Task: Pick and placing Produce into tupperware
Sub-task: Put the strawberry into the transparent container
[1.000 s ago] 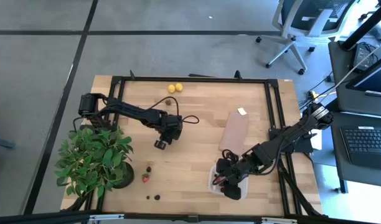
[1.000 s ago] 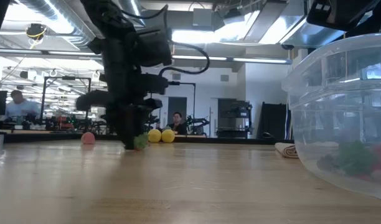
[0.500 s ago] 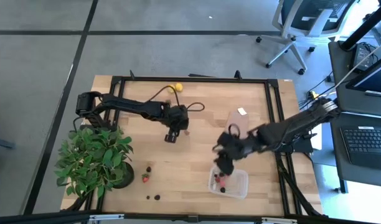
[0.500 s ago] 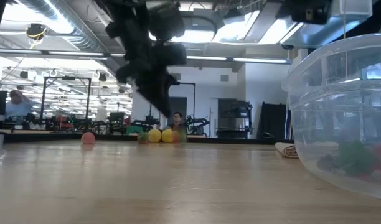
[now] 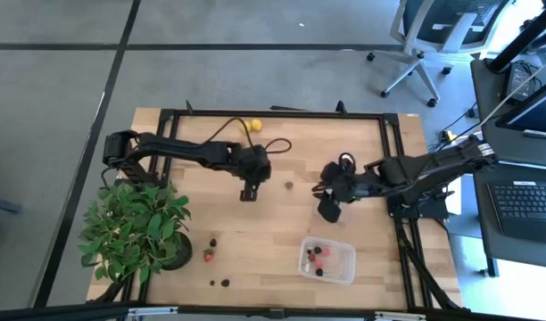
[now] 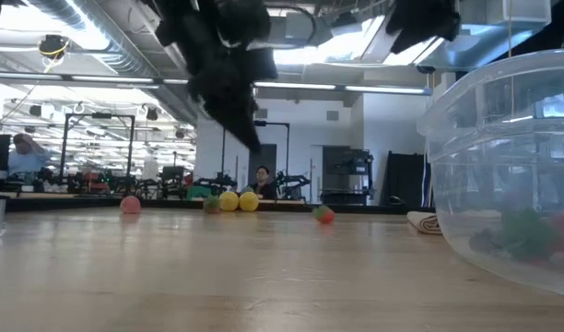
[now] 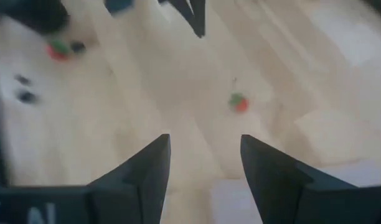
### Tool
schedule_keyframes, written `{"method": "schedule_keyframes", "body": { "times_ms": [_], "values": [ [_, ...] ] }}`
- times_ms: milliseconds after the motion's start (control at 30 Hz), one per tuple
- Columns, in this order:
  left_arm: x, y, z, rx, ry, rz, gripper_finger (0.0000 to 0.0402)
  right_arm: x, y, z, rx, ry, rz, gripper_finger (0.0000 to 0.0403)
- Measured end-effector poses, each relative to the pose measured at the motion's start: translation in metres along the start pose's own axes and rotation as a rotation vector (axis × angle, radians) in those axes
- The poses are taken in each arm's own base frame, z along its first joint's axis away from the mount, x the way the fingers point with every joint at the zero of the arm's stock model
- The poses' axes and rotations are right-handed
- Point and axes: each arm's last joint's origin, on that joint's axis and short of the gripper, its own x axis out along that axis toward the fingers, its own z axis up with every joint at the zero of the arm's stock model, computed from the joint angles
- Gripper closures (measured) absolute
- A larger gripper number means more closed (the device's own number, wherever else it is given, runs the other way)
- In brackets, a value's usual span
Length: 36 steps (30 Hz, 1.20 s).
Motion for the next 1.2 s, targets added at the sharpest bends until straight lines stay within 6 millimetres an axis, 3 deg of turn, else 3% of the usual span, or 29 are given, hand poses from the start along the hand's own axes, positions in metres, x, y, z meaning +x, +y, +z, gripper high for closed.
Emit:
{"method": "schedule_keyframes", "body": {
  "times_ms": [233, 467, 800, 933, 1200],
  "values": [
    [-0.032, 0.018, 0.012, -0.201, -0.185, 0.058, 0.0399, 0.032, -0.023, 0.014, -0.182, 0.062, -0.123, 0.0206],
    [-0.052, 0.031, 0.019, -0.354, -0.326, 0.132, 0.0394, 0.074, -0.041, 0.032, -0.302, 0.097, -0.109, 0.0206],
    [-0.052, 0.031, 0.018, -0.384, -0.319, 0.169, 0.0393, 0.141, -0.052, 0.034, -0.509, 0.205, 0.082, 0.0206],
    [-0.052, 0.031, 0.018, -0.384, -0.318, 0.169, 0.0388, 0.163, -0.058, 0.034, -0.578, 0.207, 0.083, 0.0206],
    [-0.052, 0.031, 0.018, -0.373, -0.315, 0.171, 0.0400, 0.197, -0.074, 0.032, -0.462, 0.238, 0.212, 0.0206]
  ]
}}
